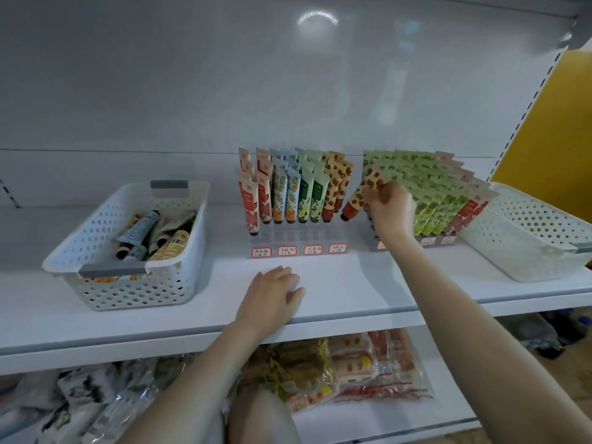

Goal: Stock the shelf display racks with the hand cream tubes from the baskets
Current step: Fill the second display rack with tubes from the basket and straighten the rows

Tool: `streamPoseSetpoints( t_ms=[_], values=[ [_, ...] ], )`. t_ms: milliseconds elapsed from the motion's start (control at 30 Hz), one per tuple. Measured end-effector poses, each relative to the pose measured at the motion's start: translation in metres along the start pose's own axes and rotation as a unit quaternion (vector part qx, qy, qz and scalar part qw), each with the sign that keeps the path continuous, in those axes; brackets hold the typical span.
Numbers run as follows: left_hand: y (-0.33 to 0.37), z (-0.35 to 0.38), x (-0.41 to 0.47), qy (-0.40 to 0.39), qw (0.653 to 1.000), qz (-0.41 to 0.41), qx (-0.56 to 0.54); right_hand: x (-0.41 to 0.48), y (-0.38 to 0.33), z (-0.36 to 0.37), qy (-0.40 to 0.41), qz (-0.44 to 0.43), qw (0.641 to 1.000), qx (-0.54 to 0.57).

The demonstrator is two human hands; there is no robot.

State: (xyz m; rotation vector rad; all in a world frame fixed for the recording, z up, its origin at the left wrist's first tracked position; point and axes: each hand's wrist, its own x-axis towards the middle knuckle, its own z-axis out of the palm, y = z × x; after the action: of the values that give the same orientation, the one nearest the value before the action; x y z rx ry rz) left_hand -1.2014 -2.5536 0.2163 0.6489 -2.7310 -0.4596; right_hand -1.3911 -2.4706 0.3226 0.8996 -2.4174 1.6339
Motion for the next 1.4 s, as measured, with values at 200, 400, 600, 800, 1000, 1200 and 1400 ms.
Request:
streamPoseSetpoints(
  t_ms=[200, 400, 600, 800, 1000, 1200, 1400],
  values=[
    [-0.005, 0.007, 0.002, 0.032, 0.999, 0.012, 0.008, 0.032, 0.006, 0.02, -0.021, 0.005, 0.999, -0.028],
    [-0.002, 0.006, 0.001, 0.025, 1.0, -0.004, 0.007, 0.043, 0.012, 0.036, -0.079, 0.001, 0.993, -0.088],
    [-0.002, 0.006, -0.001, 0.036, 0.999, -0.001, 0.005, 0.048, 0.017, 0.042, -0.109, 0.0, 0.988, -0.108],
    [0.0, 0.006, -0.002, 0.034, 0.999, -0.008, 0.01, 0.05, 0.017, 0.045, -0.113, 0.005, 0.986, -0.126],
    [-0.002, 0.008, 0.0, 0.022, 1.0, -0.015, 0.012, 0.051, 0.019, 0.046, -0.115, 0.0, 0.983, -0.143],
    [-0.003, 0.009, 0.002, 0.021, 0.999, -0.02, 0.013, 0.049, 0.017, 0.045, -0.112, -0.002, 0.983, -0.145],
    [0.002, 0.004, -0.002, 0.023, 0.999, -0.024, 0.0, 0.042, 0.019, 0.044, -0.096, -0.01, 0.987, -0.125]
  ],
)
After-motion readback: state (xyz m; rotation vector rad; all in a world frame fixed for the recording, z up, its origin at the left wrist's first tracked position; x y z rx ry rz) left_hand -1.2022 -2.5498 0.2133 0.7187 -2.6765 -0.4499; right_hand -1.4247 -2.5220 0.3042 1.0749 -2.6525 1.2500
